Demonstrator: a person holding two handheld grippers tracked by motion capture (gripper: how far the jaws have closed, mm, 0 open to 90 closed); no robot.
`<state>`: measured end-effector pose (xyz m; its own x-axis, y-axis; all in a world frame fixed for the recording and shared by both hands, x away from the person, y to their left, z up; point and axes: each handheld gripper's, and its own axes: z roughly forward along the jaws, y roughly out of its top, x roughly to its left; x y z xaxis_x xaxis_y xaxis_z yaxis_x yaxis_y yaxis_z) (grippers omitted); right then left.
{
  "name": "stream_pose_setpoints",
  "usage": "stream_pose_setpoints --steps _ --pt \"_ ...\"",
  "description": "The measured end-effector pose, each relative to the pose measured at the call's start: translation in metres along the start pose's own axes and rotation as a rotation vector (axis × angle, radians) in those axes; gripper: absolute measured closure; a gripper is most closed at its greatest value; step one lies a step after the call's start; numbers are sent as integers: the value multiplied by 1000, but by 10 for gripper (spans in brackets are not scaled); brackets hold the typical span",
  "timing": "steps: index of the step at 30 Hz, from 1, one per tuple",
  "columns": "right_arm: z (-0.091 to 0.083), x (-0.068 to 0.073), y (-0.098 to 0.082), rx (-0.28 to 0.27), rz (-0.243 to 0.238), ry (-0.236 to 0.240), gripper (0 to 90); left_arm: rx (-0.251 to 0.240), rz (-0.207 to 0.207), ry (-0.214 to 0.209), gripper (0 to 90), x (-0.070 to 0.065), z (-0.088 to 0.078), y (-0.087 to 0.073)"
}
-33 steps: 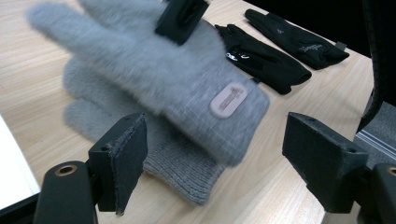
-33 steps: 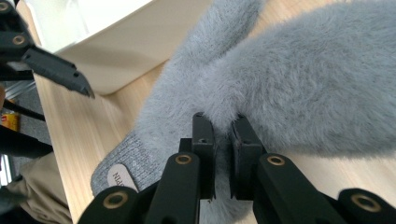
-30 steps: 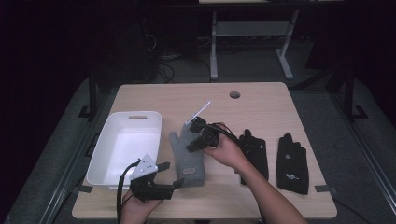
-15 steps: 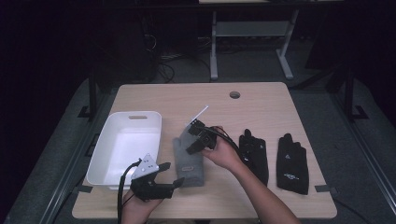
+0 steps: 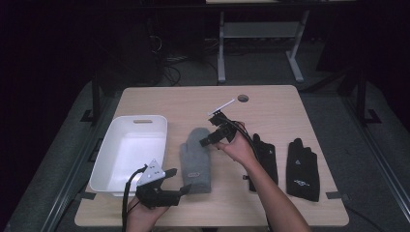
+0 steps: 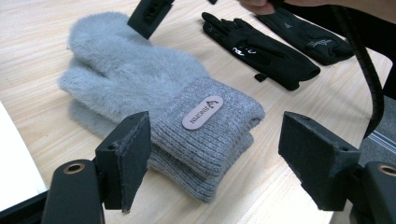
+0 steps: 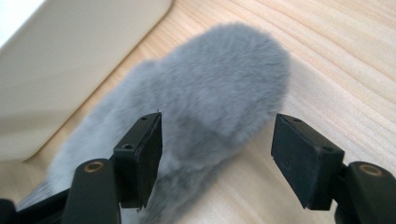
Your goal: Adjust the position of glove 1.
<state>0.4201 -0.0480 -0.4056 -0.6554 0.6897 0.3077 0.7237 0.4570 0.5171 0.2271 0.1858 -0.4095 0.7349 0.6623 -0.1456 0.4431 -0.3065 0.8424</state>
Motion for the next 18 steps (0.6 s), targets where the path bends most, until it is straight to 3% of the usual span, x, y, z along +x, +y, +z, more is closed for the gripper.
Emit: stream_pose_setpoints --steps 5,12,18 --pt "19 -9 4 23 42 0 332 0 0 -4 251 0 1 0" --pt "38 -10 5 44 83 58 344 -10 -9 -11 251 0 0 0" --pt "49 -14 3 60 134 155 601 -6 0 -9 251 2 -2 1"
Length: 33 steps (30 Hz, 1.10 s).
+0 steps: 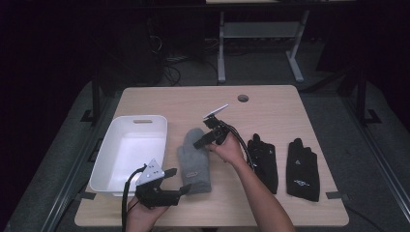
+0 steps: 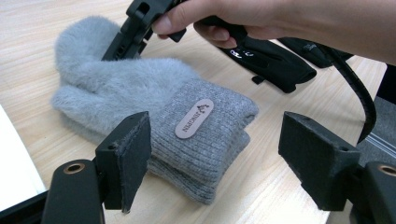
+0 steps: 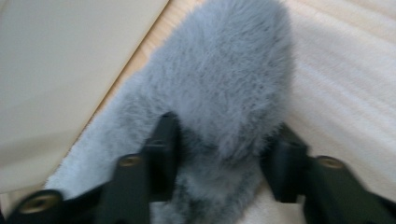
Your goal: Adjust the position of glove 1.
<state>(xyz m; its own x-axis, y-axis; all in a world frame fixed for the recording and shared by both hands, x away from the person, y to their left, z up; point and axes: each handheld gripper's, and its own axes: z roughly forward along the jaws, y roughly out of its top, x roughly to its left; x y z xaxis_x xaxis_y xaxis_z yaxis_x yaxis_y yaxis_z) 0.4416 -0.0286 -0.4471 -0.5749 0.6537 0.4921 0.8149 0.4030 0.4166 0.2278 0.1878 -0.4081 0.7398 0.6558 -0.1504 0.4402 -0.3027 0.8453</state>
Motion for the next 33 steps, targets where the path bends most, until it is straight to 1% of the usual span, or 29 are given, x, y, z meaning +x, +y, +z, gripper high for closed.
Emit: stream_pose_setpoints --steps 1,2,3,5,7,10,12,15,16,19,20,21,24,27,30,31,32,33 --pt "-1 0 0 1 -3 9 668 0 -2 1 251 0 0 0" --pt "-2 0 0 2 -4 14 716 0 -4 0 251 0 0 0" --pt "-4 1 0 -2 -15 10 742 0 -5 -1 251 0 0 0" --pt "-7 3 -1 0 -35 0 766 1 -7 -1 251 0 1 0" --pt "-11 5 -2 -8 -47 -19 775 2 -8 -7 251 0 2 0" --pt "-19 4 -6 -7 -62 -42 778 4 -26 -23 251 -1 4 1" --pt "-28 1 -10 -9 -61 -51 780 1 -29 -26 251 -2 5 3" --pt "-41 -4 -19 -14 -59 -66 781 10 -9 -29 251 -5 7 7" --pt "-46 -7 -23 -18 -57 -75 781 14 -10 -35 251 -6 9 8" --pt "-59 -16 -38 -35 -40 -80 781 28 -17 -54 251 -10 16 12" --pt "-64 -21 -45 -42 -28 -83 781 30 -11 -54 251 -10 18 13" --pt "-67 -23 -48 -45 -22 -81 781 36 -8 -55 251 -10 20 14" --pt "-76 -31 -58 -63 -10 -89 781 57 -17 -58 251 -11 28 18" --pt "-83 -37 -64 -73 -3 -97 780 72 -34 -59 251 -9 36 24" --pt "-87 -40 -66 -76 -5 -103 771 98 -78 -69 251 -5 46 30" --pt "-87 -40 -66 -80 -8 -103 752 105 -90 -70 251 -3 49 32" --pt "-87 -40 -66 -83 -9 -105 722 115 -111 -67 252 -1 53 34" --pt "-87 -40 -66 -92 -17 -101 680 125 -120 -67 253 1 55 36"
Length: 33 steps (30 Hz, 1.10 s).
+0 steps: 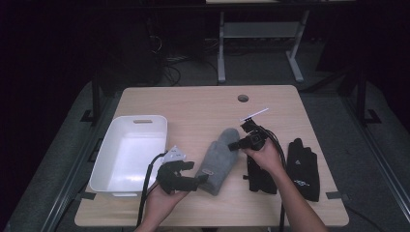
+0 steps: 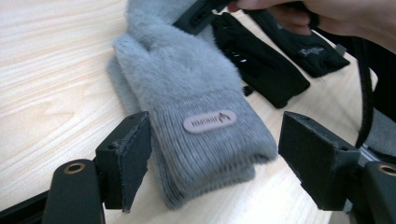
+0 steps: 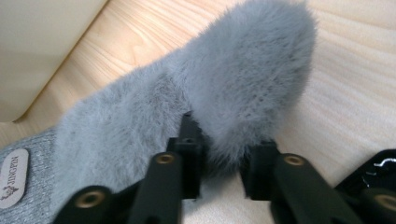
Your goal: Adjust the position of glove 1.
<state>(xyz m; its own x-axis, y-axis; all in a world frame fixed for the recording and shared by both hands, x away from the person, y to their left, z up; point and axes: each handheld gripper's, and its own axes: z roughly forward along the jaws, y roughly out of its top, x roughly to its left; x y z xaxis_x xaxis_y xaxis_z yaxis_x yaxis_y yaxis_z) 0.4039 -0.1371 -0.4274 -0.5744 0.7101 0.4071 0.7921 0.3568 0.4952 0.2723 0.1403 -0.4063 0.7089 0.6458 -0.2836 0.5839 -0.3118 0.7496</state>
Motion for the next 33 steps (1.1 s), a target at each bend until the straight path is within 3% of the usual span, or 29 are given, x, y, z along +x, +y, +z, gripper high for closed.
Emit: stream_pose_setpoints --steps 2,4,5,7,9,14,25,33 --pt "-1 -1 0 -13 -3 3 547 15 -47 -6 253 6 5 3" --pt "-1 -2 0 -22 6 8 487 35 -92 -17 253 10 11 3" --pt "-1 -4 -1 -23 11 9 442 35 -92 -17 253 10 11 3" --pt "0 -6 -3 -36 25 8 392 47 -188 -79 253 17 18 1" --pt "0 -7 -5 -48 31 5 387 54 -232 -95 253 20 21 -1" --pt "-2 -12 -9 -67 57 2 355 71 -268 -81 253 26 24 -6" --pt "4 -17 -12 -78 78 7 353 124 -352 -139 254 31 38 -19" --pt "9 -21 -12 -95 137 16 411 140 -364 -148 286 33 43 -25"
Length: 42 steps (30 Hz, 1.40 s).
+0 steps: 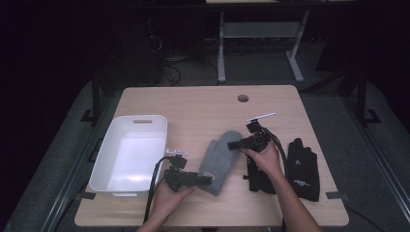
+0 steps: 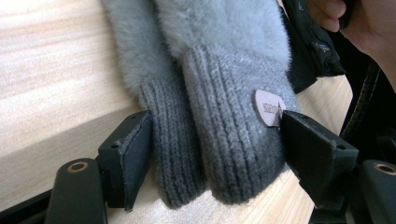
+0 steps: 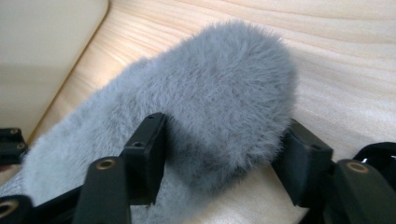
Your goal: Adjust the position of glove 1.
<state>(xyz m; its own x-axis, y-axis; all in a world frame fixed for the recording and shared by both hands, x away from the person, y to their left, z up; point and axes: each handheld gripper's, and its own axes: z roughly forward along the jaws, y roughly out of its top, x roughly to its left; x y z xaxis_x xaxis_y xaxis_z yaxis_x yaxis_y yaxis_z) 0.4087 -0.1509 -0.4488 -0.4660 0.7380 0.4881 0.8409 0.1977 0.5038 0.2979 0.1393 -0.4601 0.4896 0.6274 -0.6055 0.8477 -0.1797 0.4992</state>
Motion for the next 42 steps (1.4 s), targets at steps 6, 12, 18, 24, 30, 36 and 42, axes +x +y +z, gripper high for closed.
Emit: stream_pose_setpoints --steps 6,12,18,24,30,36,42 --pt "7 1 0 2 22 -23 467 -1 -9 -9 346 0 -1 -1" --pt "14 -1 -3 1 80 11 558 10 3 -21 415 0 1 0" --pt "11 1 -3 -2 84 40 682 -19 -10 -44 499 1 -1 -3" --pt "5 0 -3 -18 93 73 720 -41 -14 -64 519 0 -3 -3" --pt "-5 2 -1 -42 71 88 734 -57 -4 -70 522 -3 -7 0" --pt "-15 7 2 -60 73 102 736 -71 18 -59 522 -11 -14 3" --pt "-24 13 5 -79 68 114 740 -83 45 -51 521 -19 -22 8"
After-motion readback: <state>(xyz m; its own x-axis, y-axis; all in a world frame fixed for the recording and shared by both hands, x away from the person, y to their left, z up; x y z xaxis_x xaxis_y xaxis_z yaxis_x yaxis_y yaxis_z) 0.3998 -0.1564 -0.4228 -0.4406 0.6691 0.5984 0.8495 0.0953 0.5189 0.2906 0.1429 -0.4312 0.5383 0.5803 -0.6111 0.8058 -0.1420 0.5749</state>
